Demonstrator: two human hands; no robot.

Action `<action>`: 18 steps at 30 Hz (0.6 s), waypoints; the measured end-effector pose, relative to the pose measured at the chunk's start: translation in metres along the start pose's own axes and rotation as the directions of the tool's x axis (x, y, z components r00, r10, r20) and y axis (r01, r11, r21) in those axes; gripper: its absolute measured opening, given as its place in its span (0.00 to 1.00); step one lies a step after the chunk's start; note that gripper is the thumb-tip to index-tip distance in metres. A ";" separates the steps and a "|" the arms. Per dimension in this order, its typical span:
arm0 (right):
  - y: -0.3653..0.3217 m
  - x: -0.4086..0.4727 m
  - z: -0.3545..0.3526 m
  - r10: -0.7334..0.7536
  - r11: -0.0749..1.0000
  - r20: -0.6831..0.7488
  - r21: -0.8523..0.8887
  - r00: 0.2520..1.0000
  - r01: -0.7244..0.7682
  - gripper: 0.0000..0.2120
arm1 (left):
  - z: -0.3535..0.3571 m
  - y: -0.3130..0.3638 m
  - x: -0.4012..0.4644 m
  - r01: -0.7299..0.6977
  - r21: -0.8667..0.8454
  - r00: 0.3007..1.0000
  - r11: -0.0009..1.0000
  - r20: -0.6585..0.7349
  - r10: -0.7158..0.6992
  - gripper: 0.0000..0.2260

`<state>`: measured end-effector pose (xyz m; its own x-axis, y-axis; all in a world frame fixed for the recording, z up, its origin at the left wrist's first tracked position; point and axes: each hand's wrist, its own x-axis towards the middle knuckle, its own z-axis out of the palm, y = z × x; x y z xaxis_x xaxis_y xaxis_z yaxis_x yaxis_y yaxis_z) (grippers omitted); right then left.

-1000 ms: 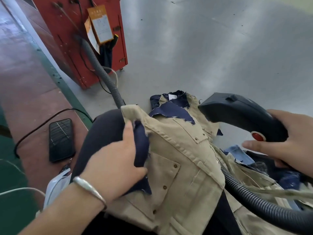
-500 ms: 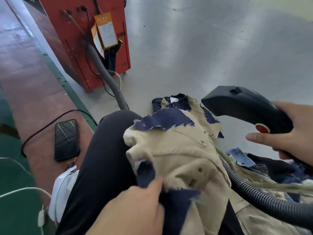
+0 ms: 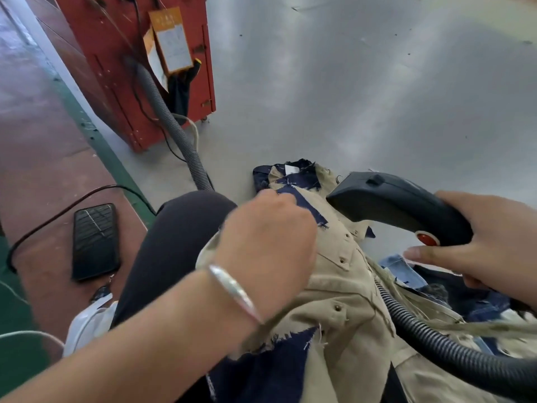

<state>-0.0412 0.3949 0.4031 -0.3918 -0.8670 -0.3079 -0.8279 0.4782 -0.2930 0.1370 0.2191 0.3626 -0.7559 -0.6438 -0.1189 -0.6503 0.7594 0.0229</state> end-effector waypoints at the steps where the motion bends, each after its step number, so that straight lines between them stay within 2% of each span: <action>1: -0.002 0.004 -0.001 0.006 1.000 0.012 0.005 1.000 -0.006 0.18 | 0.018 0.021 -0.017 0.025 0.033 0.999 0.999 -0.024 -0.024 0.20; 2: -0.003 0.008 -0.003 0.009 1.000 0.034 0.000 0.999 -0.009 0.18 | 0.045 0.046 -0.033 -0.022 -0.043 1.000 0.999 0.020 0.022 0.23; 4: -0.006 0.016 -0.002 0.005 0.999 0.058 -0.049 0.998 -0.002 0.18 | 0.079 0.065 -0.046 0.057 -0.122 0.997 0.991 0.050 -0.052 0.32; 6: -0.010 0.026 0.002 -0.014 0.993 0.084 -0.119 0.996 0.024 0.17 | 0.086 0.062 -0.042 0.088 -0.167 0.996 0.982 -0.007 -0.090 0.34; 8: -0.015 0.037 0.008 -0.018 0.984 0.117 -0.173 0.993 0.038 0.16 | 0.092 0.063 -0.047 0.050 -0.135 0.993 0.990 -0.097 -0.064 0.32; 13: -0.034 0.073 0.006 -0.037 0.975 0.165 -0.210 0.986 0.072 0.14 | 0.098 0.060 -0.045 0.008 -0.107 0.988 0.994 -0.154 -0.025 0.28; 18: -0.065 0.138 0.027 -0.026 0.982 0.175 -0.179 0.984 0.058 0.13 | 0.094 0.061 -0.044 0.024 -0.053 0.994 0.998 -0.108 -0.030 0.29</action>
<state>-0.0307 0.2476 0.3552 -0.2935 -0.8412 -0.4542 -0.9077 0.3942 -0.1435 0.1381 0.3025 0.2758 -0.7401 -0.6724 -0.0117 -0.6713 0.7376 0.0730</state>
